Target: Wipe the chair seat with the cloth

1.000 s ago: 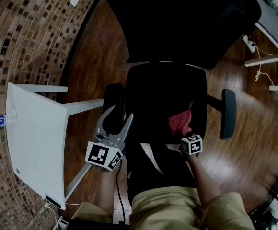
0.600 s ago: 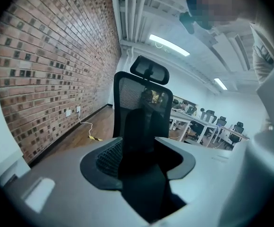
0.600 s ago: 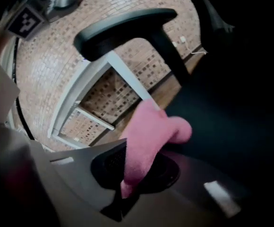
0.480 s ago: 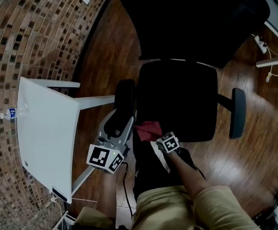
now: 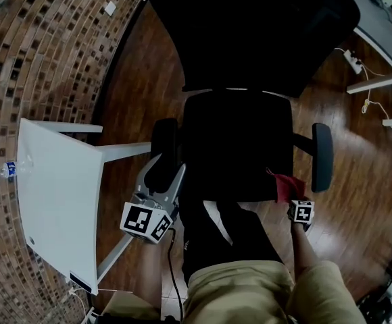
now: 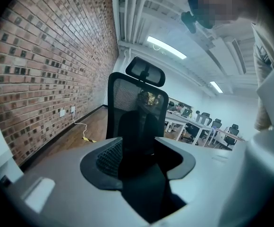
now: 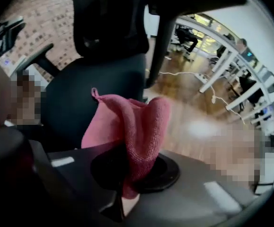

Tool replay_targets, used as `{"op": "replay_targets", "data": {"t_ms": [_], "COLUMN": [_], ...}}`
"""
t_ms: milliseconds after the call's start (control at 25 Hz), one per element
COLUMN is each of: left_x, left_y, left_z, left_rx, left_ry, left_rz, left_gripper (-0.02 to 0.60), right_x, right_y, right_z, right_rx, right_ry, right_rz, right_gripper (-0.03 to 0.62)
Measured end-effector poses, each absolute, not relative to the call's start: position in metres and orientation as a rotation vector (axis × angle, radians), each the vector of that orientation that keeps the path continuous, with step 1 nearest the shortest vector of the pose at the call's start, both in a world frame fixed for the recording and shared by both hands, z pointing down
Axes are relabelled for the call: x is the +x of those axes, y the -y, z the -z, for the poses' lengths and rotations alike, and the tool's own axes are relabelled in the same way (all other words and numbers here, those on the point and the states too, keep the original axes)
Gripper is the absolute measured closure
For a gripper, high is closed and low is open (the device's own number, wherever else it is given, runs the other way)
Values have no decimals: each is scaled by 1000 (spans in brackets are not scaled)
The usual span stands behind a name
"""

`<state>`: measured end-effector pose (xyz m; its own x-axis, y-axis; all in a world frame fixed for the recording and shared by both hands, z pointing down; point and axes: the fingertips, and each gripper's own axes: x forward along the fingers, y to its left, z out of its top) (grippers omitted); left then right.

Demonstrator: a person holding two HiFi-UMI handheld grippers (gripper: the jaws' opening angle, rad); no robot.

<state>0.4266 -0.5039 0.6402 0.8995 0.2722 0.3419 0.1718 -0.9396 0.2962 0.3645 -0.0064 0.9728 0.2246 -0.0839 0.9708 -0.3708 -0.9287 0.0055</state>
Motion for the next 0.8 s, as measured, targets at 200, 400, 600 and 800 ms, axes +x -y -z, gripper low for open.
{"op": "replay_targets", "data": {"t_ms": [200, 400, 600, 800], "left_x": [427, 419, 408, 402], "left_y": [502, 509, 515, 515], "left_z": [-641, -648, -650, -652], "left_rx": [2810, 2792, 2816, 2806], "left_ry": [-316, -269, -193, -189], "left_rz": [-548, -566, -592, -605], "left_gripper": [390, 390, 390, 390], "right_x": [353, 286, 237, 251], "right_y": [89, 305, 445, 433], "right_z": [-958, -929, -935, -976], "right_rx": [2345, 2189, 1938, 1946], "right_ry": [851, 1749, 2070, 1888], "right_rz": [-1758, -1830, -1811, -1884], "right_gripper": [580, 580, 579, 580]}}
